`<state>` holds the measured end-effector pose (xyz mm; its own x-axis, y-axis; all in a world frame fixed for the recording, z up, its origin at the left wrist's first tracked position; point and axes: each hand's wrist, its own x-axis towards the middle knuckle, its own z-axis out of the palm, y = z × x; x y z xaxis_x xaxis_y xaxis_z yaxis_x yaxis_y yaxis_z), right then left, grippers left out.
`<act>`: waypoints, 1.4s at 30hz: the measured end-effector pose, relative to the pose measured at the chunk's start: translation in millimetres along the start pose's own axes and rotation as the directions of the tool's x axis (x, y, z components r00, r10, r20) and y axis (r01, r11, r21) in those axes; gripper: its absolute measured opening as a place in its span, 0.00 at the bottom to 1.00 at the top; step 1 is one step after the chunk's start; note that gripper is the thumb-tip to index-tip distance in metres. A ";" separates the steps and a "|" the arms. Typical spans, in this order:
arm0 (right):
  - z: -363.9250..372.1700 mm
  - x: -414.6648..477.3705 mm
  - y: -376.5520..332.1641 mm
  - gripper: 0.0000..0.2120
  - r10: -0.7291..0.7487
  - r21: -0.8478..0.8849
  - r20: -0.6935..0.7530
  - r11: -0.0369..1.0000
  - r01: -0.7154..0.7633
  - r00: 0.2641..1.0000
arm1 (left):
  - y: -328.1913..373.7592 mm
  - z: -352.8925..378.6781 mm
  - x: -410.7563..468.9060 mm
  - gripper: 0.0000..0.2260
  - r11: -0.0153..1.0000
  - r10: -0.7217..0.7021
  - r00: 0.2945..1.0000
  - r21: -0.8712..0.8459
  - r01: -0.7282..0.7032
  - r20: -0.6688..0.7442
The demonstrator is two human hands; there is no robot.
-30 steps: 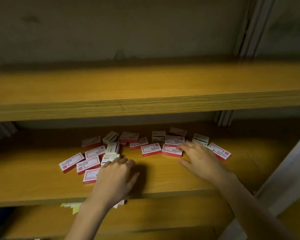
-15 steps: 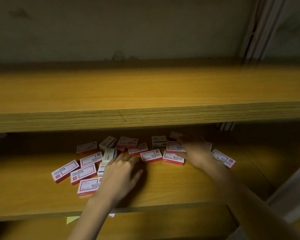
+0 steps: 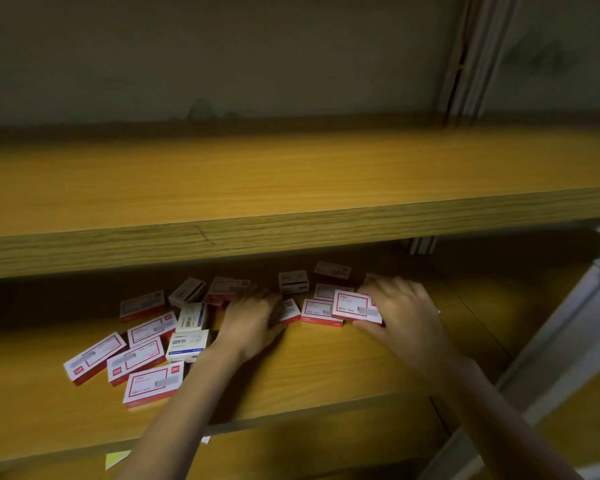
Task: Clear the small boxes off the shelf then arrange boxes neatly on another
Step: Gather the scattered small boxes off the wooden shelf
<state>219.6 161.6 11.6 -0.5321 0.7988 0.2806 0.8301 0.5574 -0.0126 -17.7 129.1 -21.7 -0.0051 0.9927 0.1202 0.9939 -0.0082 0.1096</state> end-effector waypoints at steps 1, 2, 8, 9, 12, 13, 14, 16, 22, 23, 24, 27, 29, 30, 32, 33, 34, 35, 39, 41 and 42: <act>-1.3 -3.1 1.0 0.25 0.000 -0.001 -0.001 1.000 0.000 1.000 | -0.7 -0.4 1.1 0.22 1.000 -0.005 1.000 -0.029 0.005 0.006; -2.6 -6.6 2.1 0.25 0.004 -0.001 0.000 1.000 -0.004 1.000 | -0.7 -1.2 2.0 0.21 0.998 0.000 1.000 -0.055 0.001 0.008; -12.1 -28.5 2.7 0.25 0.043 0.053 0.003 0.998 -0.043 0.999 | 3.0 -11.5 -12.8 0.19 0.978 0.016 1.000 -0.205 -0.020 -0.025; -13.8 -33.8 2.1 0.25 0.056 0.069 0.007 0.996 -0.056 0.998 | 4.6 -14.4 -18.9 0.19 0.975 0.022 0.998 -0.220 -0.033 -0.055; -20.2 -53.1 -0.8 0.26 0.088 0.120 -0.004 0.989 -0.087 0.996 | 12.2 -26.0 -40.2 0.19 0.962 0.054 0.986 -0.258 -0.093 -0.156; -22.5 -60.5 -1.6 0.26 0.093 0.123 -0.015 0.988 -0.090 0.996 | 15.5 -30.2 -47.3 0.19 0.956 0.072 0.980 -0.269 -0.121 -0.186; -25.0 -68.4 -1.8 0.27 0.102 0.129 -0.025 0.987 -0.098 0.994 | 19.1 -34.3 -54.0 0.19 0.949 0.096 0.972 -0.275 -0.153 -0.212; -31.1 -85.6 0.3 0.27 0.143 0.161 -0.035 0.978 -0.136 0.989 | 28.2 -42.7 -65.8 0.19 0.931 0.153 0.956 -0.288 -0.225 -0.252; -56.1 -143.4 20.1 0.24 0.236 0.184 -0.074 0.958 -0.219 0.969 | 80.4 -65.6 -91.7 0.19 0.857 0.289 0.909 -0.341 -0.386 -0.300; -60.4 -152.4 24.5 0.24 0.251 0.185 -0.083 0.955 -0.232 0.964 | 91.1 -67.8 -94.8 0.19 0.844 0.306 0.904 -0.354 -0.403 -0.298; -64.5 -161.1 29.4 0.23 0.264 0.181 -0.090 0.953 -0.245 0.960 | 101.7 -69.5 -97.3 0.20 0.832 0.322 0.901 -0.367 -0.416 -0.292; -75.5 -186.1 50.6 0.23 0.298 0.157 -0.083 0.946 -0.283 0.951 | 136.3 -72.6 -102.2 0.21 0.792 0.382 0.881 -0.392 -0.467 -0.278; -82.6 -203.6 68.7 0.22 0.320 0.147 -0.081 0.941 -0.306 0.944 | 162.7 -72.6 -103.8 0.22 0.770 0.416 0.866 -0.399 -0.498 -0.278; -86.4 -212.7 78.8 0.22 0.332 0.139 -0.084 0.938 -0.318 0.940 | 177.0 -72.3 -104.2 0.22 0.761 0.424 0.862 -0.406 -0.505 -0.277; -94.0 -231.0 101.4 0.22 0.341 0.102 -0.092 0.938 -0.332 0.936 | 207.3 -69.8 -105.4 0.22 0.749 0.432 0.856 -0.415 -0.516 -0.284; -98.1 -240.5 113.9 0.22 0.340 0.083 -0.087 0.939 -0.334 0.936 | 223.7 -68.0 -106.2 0.22 0.743 0.436 0.852 -0.418 -0.523 -0.291; -102.5 -250.2 127.0 0.23 0.341 0.070 -0.074 0.939 -0.336 0.937 | 240.7 -66.2 -107.0 0.22 0.734 0.439 0.848 -0.425 -0.529 -0.298; -106.8 -260.0 140.9 0.23 0.342 0.061 -0.062 0.939 -0.338 0.938 | 258.2 -64.5 -107.6 0.22 0.724 0.442 0.843 -0.434 -0.537 -0.306; -122.8 -300.1 199.0 0.24 0.346 0.022 -0.078 0.938 -0.345 0.935 | 329.1 -53.0 -107.0 0.22 0.693 0.440 0.836 -0.468 -0.548 -0.327; -130.5 -319.4 226.2 0.23 0.359 0.001 -0.091 0.933 -0.361 0.929 | 364.1 -46.3 -104.0 0.23 0.699 0.423 0.847 -0.480 -0.531 -0.321; -133.7 -329.2 239.2 0.23 0.364 -0.007 -0.101 0.930 -0.367 0.926 | 381.0 -43.0 -101.5 0.23 0.700 0.421 0.847 -0.478 -0.531 -0.323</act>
<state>615.7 1.8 44.5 -0.1732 0.9197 0.3523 0.9686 0.2239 -0.1084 356.8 20.0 50.3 0.3791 0.7989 0.4670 0.6458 -0.5898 0.4848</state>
